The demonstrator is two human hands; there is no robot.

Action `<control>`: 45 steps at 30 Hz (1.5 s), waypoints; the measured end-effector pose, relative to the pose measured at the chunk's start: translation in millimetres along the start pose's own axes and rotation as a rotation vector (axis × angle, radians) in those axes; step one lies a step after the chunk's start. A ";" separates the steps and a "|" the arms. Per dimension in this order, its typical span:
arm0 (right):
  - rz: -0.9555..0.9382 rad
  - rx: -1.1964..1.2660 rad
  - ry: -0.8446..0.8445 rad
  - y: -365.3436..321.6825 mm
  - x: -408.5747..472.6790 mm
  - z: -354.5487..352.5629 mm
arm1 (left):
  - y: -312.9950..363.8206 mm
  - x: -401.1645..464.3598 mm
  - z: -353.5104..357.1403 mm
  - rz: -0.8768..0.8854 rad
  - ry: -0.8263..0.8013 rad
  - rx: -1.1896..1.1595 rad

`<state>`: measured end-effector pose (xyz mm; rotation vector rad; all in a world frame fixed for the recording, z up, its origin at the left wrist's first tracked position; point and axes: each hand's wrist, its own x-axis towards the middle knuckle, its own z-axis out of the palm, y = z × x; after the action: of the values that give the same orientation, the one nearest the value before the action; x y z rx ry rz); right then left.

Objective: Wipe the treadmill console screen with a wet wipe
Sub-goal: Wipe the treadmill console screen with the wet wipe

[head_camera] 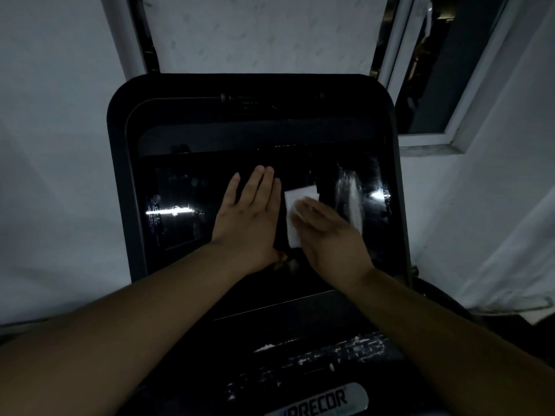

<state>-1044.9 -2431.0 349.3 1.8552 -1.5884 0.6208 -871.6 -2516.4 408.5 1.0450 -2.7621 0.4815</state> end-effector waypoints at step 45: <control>0.029 0.037 -0.062 1.3 -77.7 -4.8 | 23.0 5.6 2.8 0.041 0.020 -0.030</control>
<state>-1059.3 -2373.5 298.8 1.8988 -1.6570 0.6147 -891.2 -2504.6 401.7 0.9726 -2.7690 0.4517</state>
